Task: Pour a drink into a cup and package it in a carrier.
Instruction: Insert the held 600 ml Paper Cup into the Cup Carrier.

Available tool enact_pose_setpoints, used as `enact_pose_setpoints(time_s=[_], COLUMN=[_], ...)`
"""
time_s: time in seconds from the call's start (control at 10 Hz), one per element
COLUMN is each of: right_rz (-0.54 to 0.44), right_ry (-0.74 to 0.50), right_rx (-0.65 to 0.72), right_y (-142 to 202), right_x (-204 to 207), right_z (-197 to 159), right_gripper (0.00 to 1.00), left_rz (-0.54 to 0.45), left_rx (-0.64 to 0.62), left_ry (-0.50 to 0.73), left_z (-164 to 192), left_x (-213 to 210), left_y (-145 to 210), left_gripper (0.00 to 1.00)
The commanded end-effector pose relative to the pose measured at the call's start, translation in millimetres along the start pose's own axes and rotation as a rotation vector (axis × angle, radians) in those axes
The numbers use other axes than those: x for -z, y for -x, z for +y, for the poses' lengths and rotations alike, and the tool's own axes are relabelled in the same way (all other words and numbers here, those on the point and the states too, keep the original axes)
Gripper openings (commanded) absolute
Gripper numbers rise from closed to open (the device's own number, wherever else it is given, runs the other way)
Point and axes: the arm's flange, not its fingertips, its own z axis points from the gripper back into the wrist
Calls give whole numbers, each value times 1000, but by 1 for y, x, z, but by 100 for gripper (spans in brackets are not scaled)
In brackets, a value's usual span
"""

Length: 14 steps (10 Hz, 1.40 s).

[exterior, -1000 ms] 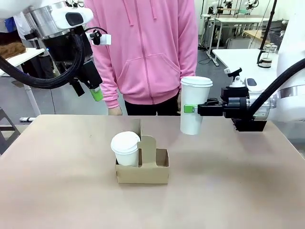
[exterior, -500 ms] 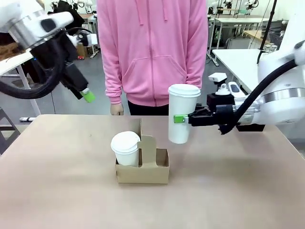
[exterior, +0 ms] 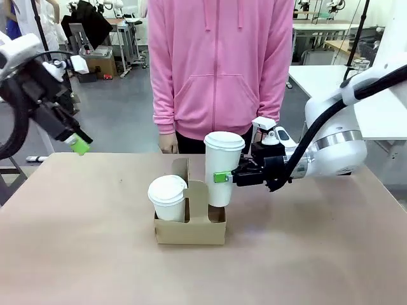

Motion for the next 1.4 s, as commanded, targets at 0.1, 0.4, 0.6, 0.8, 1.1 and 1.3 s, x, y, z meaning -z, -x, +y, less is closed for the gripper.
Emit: enact_pose_setpoints(time_s=[0.1, 0.4, 0.6, 0.8, 1.1, 1.3], right_rz=[-25, -19, -1, 23, 61, 94], right_ry=[-66, -87, -109, -150, -176, -193], right_rx=[-50, -62, -49, -41, -71, -83], right_y=[8, 24, 33, 43, 58, 68], right_x=[6, 10, 15, 19, 22, 20], right_z=[-15, -18, -15, -12, -11, -19], right_gripper=[80, 80, 80, 80, 80, 80], left_rz=[-25, -65, -72, -57, -36, -36], left_rx=[125, 174, 181, 184, 160, 160], left_ry=[78, 139, 147, 152, 144, 144], left_z=[13, 23, 21, 18, 21, 21], left_x=[6, 12, 14, 16, 13, 13], left_y=[39, 71, 79, 85, 83, 83], left_gripper=[100, 100, 100, 100, 100, 100])
